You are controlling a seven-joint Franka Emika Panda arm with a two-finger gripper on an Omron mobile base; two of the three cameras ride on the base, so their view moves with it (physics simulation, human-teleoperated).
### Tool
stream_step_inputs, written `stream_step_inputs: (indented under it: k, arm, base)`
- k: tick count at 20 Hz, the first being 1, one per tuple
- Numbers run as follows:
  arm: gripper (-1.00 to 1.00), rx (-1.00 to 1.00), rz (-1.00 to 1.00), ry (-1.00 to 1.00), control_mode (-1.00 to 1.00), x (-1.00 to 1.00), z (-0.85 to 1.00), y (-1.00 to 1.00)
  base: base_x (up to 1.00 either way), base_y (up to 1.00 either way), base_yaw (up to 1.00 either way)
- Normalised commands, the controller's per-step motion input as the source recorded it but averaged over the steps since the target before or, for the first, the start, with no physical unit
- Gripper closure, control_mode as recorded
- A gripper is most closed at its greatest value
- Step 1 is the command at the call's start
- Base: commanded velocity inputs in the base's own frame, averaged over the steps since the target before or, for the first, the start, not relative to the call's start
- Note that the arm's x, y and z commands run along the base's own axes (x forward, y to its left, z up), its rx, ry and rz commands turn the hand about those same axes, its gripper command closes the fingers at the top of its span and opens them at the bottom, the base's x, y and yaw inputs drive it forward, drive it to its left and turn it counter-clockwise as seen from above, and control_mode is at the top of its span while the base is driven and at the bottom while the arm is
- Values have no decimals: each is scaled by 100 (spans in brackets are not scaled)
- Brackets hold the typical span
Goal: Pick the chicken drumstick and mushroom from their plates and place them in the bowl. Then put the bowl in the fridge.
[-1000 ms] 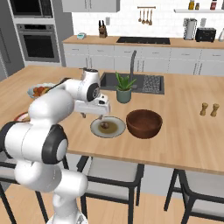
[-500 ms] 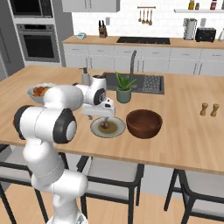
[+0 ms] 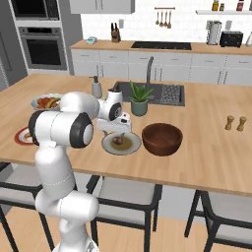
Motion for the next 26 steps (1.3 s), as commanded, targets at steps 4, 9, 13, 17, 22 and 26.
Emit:
stream_step_inputs:
  k: [4,9,13,17,22,26]
  arm:
    - [-100,0,0,0,-100,47,-23,-6]
    - [-100,0,0,2,-100,51,-22,-4]
    - [-100,0,0,5,-100,12,-31,-2]
    - [-100,0,0,4,-100,0,-30,-4]
    - [-100,0,12,1,-100,0,-9,0]
    - [-100,0,26,0,-100,0,0,0]
  base:
    - [0,0,0]
    - [0,0,0]
    - [0,0,0]
    - [0,0,0]
    - [0,0,0]
    - [0,0,0]
